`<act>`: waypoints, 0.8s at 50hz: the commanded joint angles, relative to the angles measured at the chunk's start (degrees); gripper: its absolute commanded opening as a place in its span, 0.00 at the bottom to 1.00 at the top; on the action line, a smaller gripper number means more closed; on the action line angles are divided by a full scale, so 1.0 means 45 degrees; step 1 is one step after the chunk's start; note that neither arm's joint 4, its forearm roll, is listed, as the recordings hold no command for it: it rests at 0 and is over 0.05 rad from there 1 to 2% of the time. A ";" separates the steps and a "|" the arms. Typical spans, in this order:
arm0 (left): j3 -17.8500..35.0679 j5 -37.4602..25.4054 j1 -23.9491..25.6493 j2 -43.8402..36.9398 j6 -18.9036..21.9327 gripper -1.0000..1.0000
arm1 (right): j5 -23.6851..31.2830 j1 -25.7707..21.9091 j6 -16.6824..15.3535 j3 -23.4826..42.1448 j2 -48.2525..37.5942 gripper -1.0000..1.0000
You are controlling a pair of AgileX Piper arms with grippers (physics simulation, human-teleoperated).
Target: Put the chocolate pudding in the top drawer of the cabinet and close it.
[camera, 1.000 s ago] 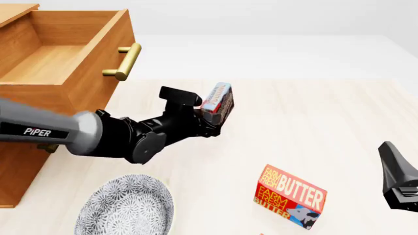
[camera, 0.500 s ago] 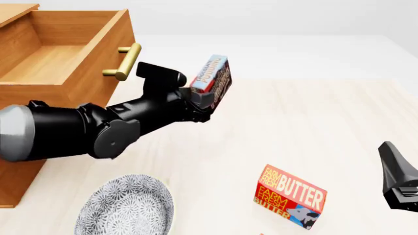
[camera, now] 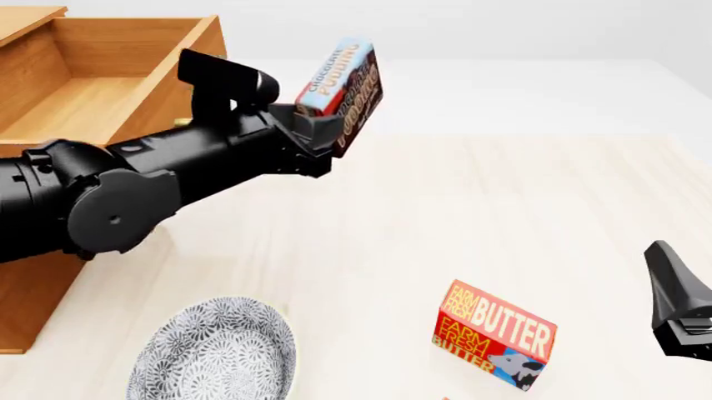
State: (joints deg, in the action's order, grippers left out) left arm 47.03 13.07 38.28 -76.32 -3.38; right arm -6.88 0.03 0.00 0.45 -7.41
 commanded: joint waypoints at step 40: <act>0.1860 -0.3501 -0.1538 0.3646 0.1792 0.00 | 0.0001 -0.0001 0.0000 0.0000 0.0001 1.00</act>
State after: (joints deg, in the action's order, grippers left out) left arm 53.09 0.95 33.49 -63.05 2.69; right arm -6.88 0.03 0.01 0.45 -7.41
